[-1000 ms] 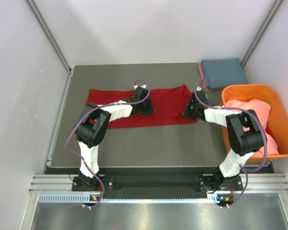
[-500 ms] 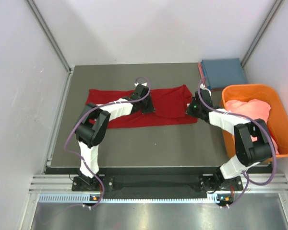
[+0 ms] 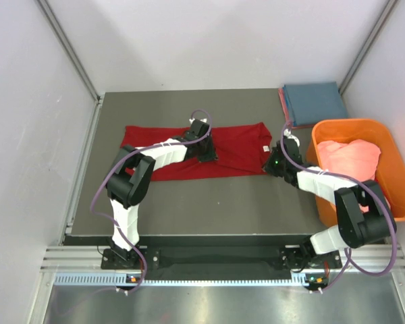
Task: Fold and stack the t-shirts
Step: Fold the tshirt
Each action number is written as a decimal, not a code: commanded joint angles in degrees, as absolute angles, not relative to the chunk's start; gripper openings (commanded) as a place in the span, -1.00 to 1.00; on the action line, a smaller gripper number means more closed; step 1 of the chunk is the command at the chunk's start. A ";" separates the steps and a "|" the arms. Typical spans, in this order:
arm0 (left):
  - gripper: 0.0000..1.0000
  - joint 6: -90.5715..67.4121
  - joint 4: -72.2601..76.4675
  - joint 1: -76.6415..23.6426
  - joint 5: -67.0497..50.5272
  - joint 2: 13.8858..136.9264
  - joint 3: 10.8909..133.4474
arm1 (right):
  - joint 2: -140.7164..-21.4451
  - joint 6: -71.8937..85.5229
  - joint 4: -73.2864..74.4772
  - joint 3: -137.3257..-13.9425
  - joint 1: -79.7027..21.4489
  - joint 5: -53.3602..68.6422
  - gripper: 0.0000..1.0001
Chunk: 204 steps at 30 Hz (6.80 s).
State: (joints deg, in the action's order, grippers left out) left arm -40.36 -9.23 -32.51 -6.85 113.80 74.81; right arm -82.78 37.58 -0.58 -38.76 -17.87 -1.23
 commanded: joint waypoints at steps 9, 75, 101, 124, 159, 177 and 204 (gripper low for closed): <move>-1.00 -38.93 -11.60 -32.52 -6.59 113.29 77.34 | -78.92 40.96 -8.96 -34.19 -18.81 -6.06 -1.00; -0.98 -37.97 -23.64 -32.52 -5.01 114.87 81.47 | -81.47 40.43 -1.49 -37.53 -24.61 -5.89 -1.00; -1.00 -39.99 -31.20 -29.89 -6.59 120.85 95.79 | -89.99 34.54 4.75 -52.20 -22.33 -3.69 -1.00; -1.00 -47.90 -31.99 -27.77 -9.76 122.44 97.74 | -93.52 32.43 7.12 -57.66 -17.14 2.11 -1.00; -0.80 -55.46 -25.75 -29.62 -9.05 112.41 81.65 | -85.87 35.60 3.78 -46.58 -17.67 7.12 -1.00; -0.65 -54.58 -27.86 -28.92 -9.22 116.36 90.26 | -90.35 33.93 5.10 -51.94 -17.58 7.82 -1.00; -0.46 -33.58 -27.79 -28.46 -8.35 112.09 91.43 | -102.13 36.04 5.54 -64.87 -13.27 13.01 -0.94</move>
State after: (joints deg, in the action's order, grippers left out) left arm -40.29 -30.76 -26.11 -7.84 120.05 95.35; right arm -102.17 35.00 7.92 -63.13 -13.80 11.86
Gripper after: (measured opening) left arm 0.257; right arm 0.033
